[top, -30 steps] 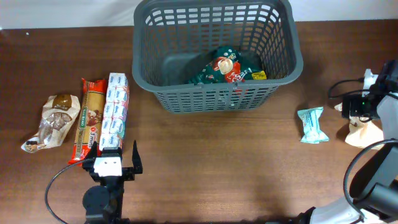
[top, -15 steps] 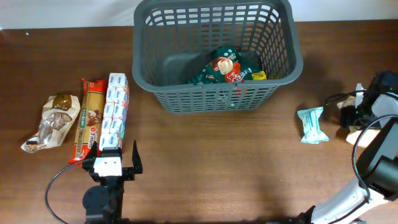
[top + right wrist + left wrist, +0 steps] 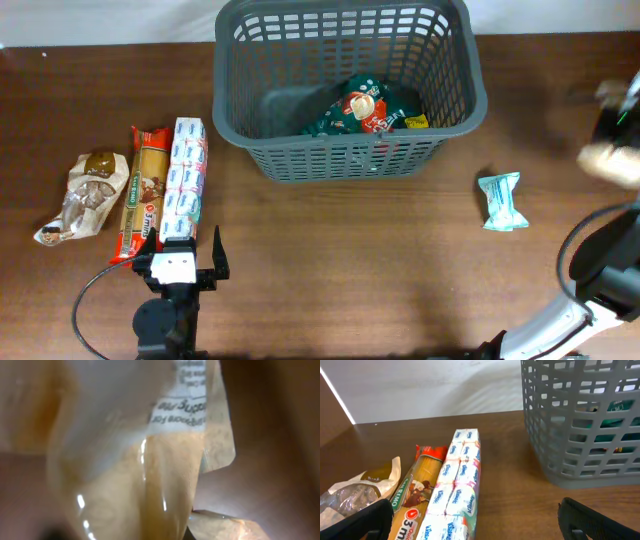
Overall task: Pack container
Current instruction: 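Lift the beige bag into the basket and open the right gripper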
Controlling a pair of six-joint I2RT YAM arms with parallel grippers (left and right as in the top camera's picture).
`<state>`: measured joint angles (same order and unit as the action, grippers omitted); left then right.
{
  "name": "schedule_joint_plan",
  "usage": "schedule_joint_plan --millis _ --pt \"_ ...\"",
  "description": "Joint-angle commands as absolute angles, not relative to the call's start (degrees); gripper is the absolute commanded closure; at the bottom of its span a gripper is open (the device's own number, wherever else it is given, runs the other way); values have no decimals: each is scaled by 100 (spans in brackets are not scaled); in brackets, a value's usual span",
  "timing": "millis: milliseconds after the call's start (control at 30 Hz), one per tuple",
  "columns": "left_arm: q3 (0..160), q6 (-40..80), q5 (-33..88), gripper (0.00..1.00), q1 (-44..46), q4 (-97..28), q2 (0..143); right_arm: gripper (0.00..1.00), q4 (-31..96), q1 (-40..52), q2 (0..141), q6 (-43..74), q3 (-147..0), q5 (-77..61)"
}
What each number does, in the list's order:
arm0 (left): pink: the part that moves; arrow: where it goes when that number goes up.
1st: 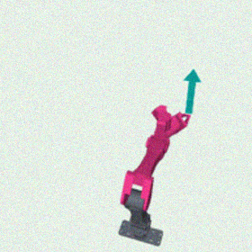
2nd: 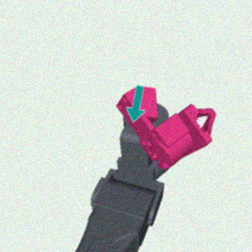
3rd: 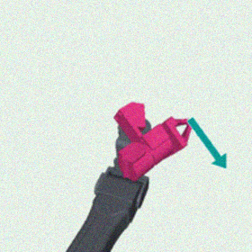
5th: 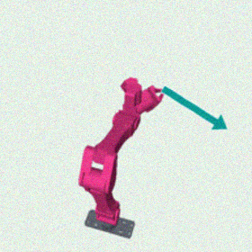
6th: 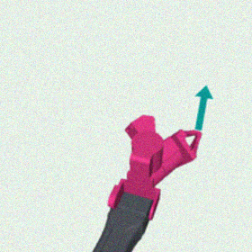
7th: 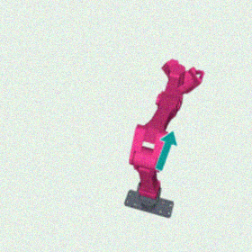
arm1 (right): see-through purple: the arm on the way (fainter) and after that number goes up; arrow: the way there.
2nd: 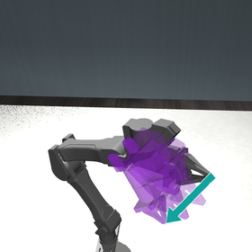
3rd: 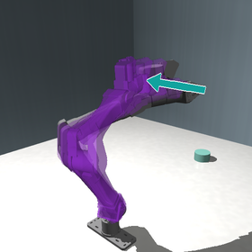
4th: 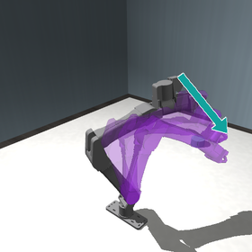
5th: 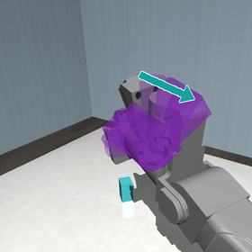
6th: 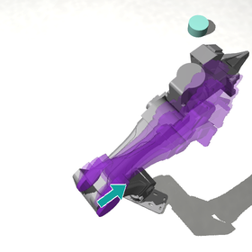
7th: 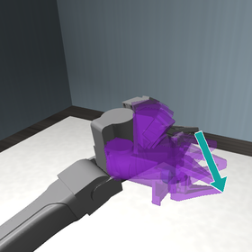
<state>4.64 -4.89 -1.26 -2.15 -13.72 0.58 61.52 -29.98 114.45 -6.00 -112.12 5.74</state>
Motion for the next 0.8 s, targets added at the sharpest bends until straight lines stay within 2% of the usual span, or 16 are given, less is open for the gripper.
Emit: schedule_joint_plan --millis 0,67,200,467,767 --pt "421 -473 -82 1 -191 -1354 30 96 7008 -2324 10925 -248 -13694 -438" --pt "421 -473 -82 1 -191 -1354 30 96 7338 -1826 10925 -263 -14676 -425" --pt "421 -473 -82 1 -191 -1354 30 96 7352 -668 10925 -318 -15723 -429" --pt "421 -473 -82 1 -191 -1354 30 96 7196 1529 11373 -694 -15557 -403" --pt "421 -473 -82 1 -191 -1354 30 97 6657 2727 12870 -873 -15318 -368"
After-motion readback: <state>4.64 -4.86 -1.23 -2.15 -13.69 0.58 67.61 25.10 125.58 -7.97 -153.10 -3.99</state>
